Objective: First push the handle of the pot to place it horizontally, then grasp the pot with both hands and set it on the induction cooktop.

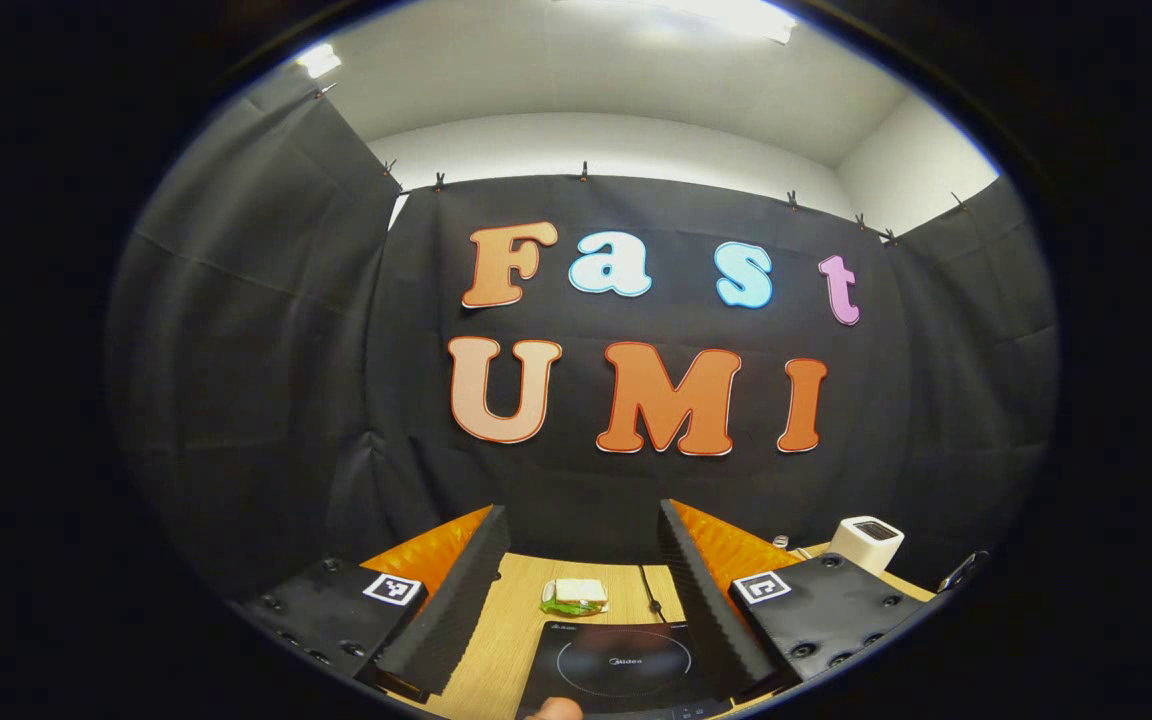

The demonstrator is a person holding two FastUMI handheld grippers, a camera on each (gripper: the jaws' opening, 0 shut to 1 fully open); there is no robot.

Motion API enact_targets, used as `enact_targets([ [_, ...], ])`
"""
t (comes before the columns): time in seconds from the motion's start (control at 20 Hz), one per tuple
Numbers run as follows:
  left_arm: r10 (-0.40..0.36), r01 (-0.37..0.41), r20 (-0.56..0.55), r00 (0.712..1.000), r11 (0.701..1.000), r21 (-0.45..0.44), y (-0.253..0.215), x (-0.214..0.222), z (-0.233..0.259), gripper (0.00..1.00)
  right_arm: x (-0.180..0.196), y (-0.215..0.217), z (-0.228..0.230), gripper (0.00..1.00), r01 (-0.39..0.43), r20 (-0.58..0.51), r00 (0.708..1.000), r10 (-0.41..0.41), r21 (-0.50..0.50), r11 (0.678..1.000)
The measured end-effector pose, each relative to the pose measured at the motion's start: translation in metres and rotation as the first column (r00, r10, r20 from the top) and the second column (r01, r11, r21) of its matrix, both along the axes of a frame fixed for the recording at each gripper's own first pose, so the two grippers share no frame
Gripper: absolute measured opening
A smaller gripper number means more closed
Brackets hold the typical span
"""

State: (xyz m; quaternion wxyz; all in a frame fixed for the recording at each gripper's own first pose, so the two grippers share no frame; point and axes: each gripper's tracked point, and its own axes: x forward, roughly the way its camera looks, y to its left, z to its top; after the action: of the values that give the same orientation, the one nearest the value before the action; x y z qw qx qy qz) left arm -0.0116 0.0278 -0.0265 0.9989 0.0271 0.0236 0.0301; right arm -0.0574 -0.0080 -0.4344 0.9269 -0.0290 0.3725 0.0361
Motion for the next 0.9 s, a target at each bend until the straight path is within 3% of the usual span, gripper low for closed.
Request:
enact_targets([
  [0.9, 0.009, -0.009, 0.016, 1.000, 1.000, 0.023, 0.001, 0.003, 0.003, 0.97, 0.033, -0.039, 0.001, 0.00, 0.103, -0.006, 0.995, -0.103, 0.007, 0.995],
])
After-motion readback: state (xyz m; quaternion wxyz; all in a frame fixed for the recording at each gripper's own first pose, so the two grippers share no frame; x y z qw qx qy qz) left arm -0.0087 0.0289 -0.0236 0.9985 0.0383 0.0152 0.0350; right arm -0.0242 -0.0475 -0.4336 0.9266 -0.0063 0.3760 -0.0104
